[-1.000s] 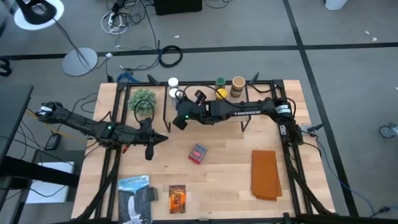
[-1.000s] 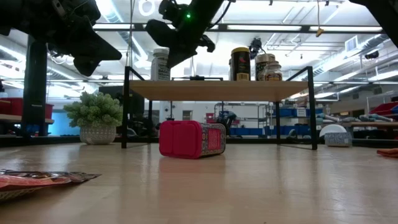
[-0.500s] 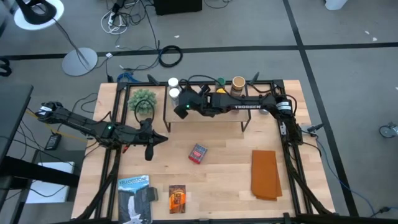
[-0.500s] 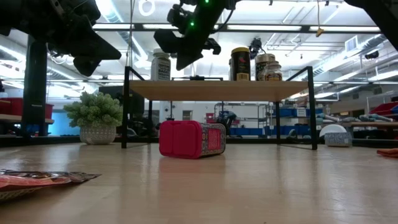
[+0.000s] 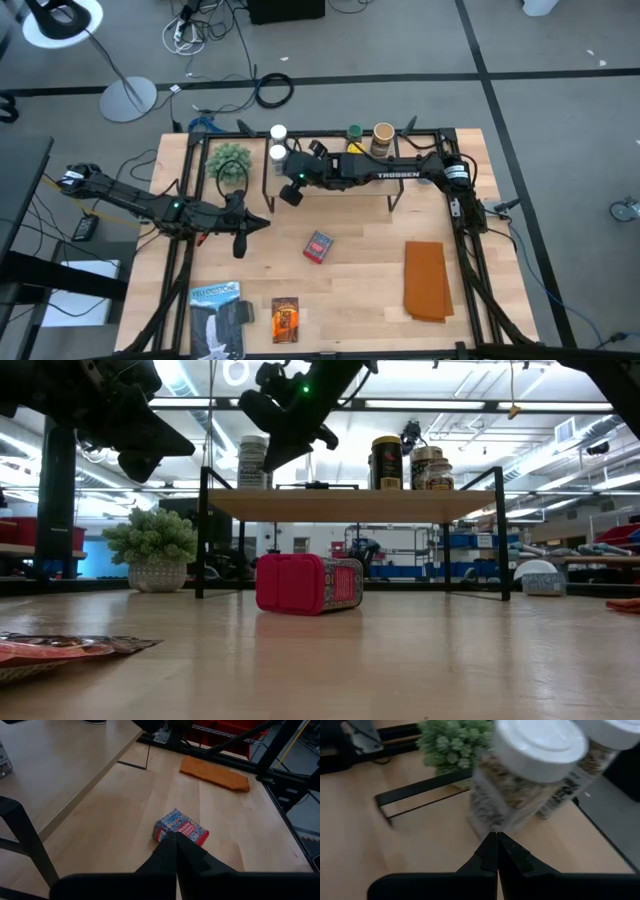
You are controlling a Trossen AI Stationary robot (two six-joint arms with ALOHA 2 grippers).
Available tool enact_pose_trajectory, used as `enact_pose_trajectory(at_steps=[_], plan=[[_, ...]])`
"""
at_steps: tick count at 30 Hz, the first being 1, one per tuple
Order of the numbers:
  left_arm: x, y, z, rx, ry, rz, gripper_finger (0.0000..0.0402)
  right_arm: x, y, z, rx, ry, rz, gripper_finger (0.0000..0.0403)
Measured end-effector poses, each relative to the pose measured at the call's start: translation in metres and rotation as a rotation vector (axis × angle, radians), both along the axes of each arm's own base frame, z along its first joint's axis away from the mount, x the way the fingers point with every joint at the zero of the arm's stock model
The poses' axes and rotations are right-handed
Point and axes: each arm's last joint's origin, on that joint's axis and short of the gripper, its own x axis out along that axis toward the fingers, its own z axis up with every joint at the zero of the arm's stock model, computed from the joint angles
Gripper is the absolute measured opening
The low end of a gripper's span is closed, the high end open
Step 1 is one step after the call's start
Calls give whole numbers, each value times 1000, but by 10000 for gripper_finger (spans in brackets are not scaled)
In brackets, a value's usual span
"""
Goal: Shelf spices
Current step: Put the white seasoning bottle on the shelf, then put the red seasoning can onto the shelf
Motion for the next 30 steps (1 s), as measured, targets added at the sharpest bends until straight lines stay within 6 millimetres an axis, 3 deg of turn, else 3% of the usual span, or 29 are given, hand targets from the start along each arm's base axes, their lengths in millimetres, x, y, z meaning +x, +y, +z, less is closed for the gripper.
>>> enact_pose_trajectory(at_steps=[8, 14, 21, 30], plan=[[0, 0, 0, -4, 2, -15, 1, -1, 20, -1, -3, 32, 44, 0], [0, -1, 0, -20, 1, -9, 1, -25, 43, 15, 42, 105, 14, 0], [1, -1, -2, -53, 9, 4, 1, -62, 103, 37, 89, 182, 82, 0], [5, -2, -7, -62, 43, 12, 1, -106, 190, 23, 82, 359, 179, 0]])
